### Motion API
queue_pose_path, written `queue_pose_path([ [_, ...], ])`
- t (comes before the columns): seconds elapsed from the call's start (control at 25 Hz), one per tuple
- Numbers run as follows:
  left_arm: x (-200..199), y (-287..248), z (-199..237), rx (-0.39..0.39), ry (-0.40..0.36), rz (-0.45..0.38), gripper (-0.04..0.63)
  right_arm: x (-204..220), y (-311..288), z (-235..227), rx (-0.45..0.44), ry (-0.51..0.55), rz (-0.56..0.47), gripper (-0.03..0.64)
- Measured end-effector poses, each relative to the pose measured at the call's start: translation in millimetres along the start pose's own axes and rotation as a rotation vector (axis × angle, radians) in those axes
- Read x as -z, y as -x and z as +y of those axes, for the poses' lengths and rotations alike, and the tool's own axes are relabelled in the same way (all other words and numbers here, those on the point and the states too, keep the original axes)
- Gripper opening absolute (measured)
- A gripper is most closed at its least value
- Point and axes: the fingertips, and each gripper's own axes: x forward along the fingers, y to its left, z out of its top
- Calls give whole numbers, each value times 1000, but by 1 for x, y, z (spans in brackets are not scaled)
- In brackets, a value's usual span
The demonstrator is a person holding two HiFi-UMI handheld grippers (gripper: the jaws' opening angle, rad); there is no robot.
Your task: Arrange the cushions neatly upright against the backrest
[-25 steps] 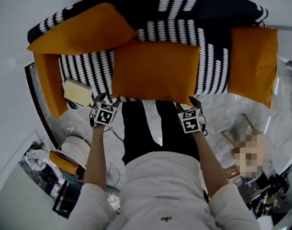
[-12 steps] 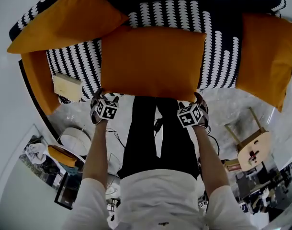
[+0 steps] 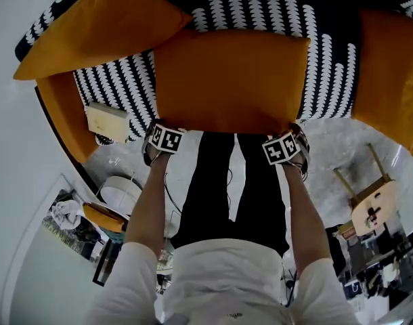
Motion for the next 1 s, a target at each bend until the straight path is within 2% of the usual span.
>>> queue_pose_path([
  [0.12,0,11,1,-12,-71,-17,124,-4,13,0,8,-35,-35,219],
  [0.24,-3,27,0,9,-125,-32,86,-7,30,0,23,-56,-69,167],
  [0.32,-7,42,1,48,-59,-69,78,-8,46,-1,34,-81,-91,135],
  [0.44,-23,85,10,116,164,-192,69,-16,81,-11,51,-151,-148,98],
  [0.52,-36,116,20,127,230,-274,64,-25,110,-21,64,-194,-202,78],
  [0.76,-62,194,46,129,194,-414,54,-53,201,-48,100,-225,-337,40],
  [1.0,-84,262,68,161,114,-537,44,-68,274,-57,135,-237,-425,18],
])
